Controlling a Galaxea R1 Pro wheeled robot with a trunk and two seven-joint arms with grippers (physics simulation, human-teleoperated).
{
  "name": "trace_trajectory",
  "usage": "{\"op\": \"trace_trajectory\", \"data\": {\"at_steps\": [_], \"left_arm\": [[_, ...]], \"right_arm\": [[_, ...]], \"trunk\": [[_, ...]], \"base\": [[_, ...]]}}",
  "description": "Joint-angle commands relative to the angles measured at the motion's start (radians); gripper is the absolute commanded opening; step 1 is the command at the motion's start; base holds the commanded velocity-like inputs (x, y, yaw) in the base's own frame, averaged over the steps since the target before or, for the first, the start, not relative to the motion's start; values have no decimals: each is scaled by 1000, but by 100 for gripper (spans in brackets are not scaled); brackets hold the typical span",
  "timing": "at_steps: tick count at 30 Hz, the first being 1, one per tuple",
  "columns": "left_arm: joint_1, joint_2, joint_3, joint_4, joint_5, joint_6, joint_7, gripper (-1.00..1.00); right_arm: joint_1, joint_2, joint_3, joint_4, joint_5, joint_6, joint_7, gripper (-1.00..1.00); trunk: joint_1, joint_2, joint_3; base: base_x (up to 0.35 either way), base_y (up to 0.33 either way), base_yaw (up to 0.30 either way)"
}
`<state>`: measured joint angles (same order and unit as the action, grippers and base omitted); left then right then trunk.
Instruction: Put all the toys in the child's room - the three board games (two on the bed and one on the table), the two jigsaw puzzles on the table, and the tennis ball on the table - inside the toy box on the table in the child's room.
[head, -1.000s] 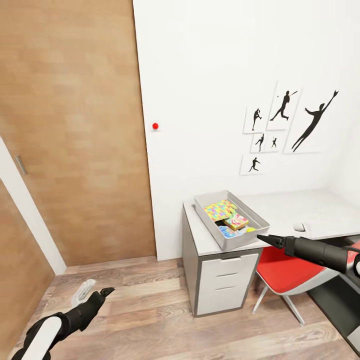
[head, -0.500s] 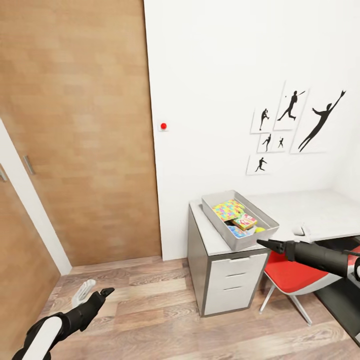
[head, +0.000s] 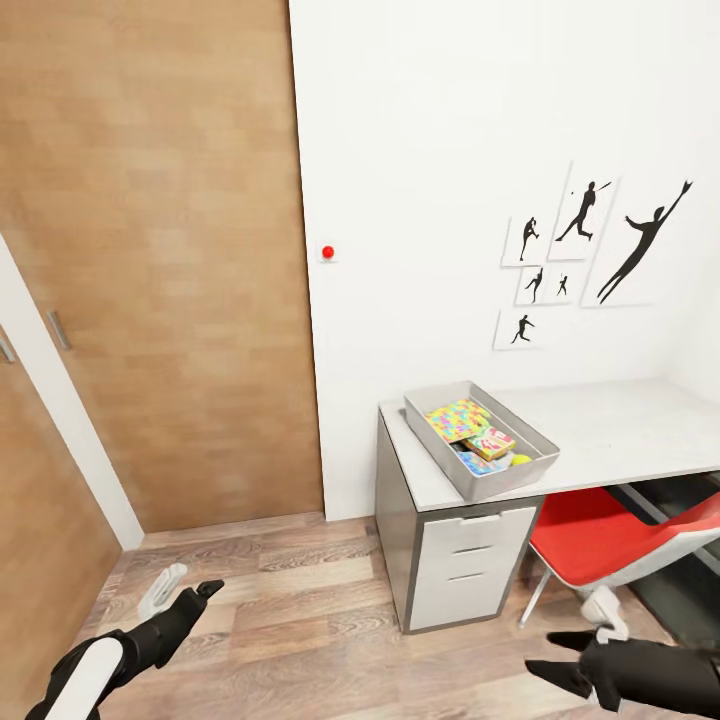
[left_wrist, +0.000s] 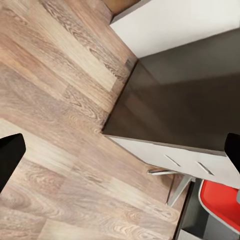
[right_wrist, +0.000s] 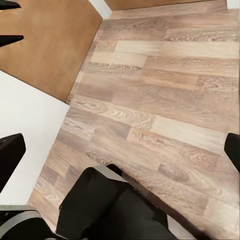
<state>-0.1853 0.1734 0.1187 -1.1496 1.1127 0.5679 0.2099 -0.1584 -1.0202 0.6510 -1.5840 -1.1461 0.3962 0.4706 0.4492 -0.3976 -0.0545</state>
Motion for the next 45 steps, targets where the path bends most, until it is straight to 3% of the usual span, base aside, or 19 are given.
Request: {"op": "trace_trajectory", "data": {"at_steps": [1,4,8,11,12,15,16,21,22,24,25,29,30,33,34,38,39,43,45], "left_arm": [[0,2,2,-1,11,3,9,100],[2,10,2,3,8,3,13,100],[8,19,-2,14,2,4,16,100],[32,32,-11,67,-39,6,14,100],[32,32,-11,67,-39,6,14,100],[56,37,-23,155,-110,3,9,100],[56,37,-23,155,-110,3,9,100],[87,37,-35,328,-251,-15,-44,100],[87,37,-35,328,-251,-15,-44,100],[95,35,-37,393,-305,-42,-84,100],[95,35,-37,393,-305,-42,-84,100],[104,32,-39,523,-406,-107,-152,100],[104,32,-39,523,-406,-107,-152,100],[107,29,-40,619,-460,-163,-179,100],[107,29,-40,619,-460,-163,-179,100],[109,17,-44,741,-500,-262,-196,100],[109,17,-44,741,-500,-262,-196,100],[110,4,-68,862,-543,-356,-203,100],[110,1,-73,888,-551,-382,-204,100]], "right_arm": [[25,2,8,16,15,3,5,100],[91,24,14,78,66,-2,17,100],[119,49,18,136,88,-10,20,100],[150,99,24,251,111,-33,23,100],[150,99,24,251,111,-33,23,100],[167,158,27,390,130,-59,25,100],[167,158,27,390,130,-59,25,100],[180,260,30,639,167,-89,14,100],[180,260,30,639,167,-89,14,100],[182,307,31,755,196,-112,9,100],[182,307,31,755,196,-112,9,100],[182,405,30,991,274,-204,2,100],[182,405,30,991,274,-204,2,100],[181,487,30,1157,325,-290,-10,100],[181,487,30,1157,325,-290,-10,100],[177,603,29,1336,361,-372,-91,100],[177,603,29,1336,361,-372,-91,100],[175,694,29,1422,376,-406,-261,100],[175,715,28,1434,378,-410,-305,100]], "trunk": [[1,-2,-2],[1,-2,-2],[1,-2,-2],[1,-2,-2],[1,-2,-2],[1,-2,-2],[1,-2,-2],[1,-2,-2],[1,-2,-2],[1,-2,-2],[1,-2,-2],[1,-2,-2],[1,-2,-2],[1,-2,-2],[1,-2,-2],[1,-2,-2],[1,-2,-2],[1,-2,-2],[1,-2,-2]], "base": [[0,1,0],[0,0,0],[0,0,0],[0,0,0],[0,0,0],[0,0,0],[0,0,0],[0,0,0],[0,0,0],[0,0,0],[0,0,0],[0,0,0],[0,0,0],[0,0,0],[0,0,0],[0,0,0],[0,0,0],[0,0,0],[0,0,0]]}}
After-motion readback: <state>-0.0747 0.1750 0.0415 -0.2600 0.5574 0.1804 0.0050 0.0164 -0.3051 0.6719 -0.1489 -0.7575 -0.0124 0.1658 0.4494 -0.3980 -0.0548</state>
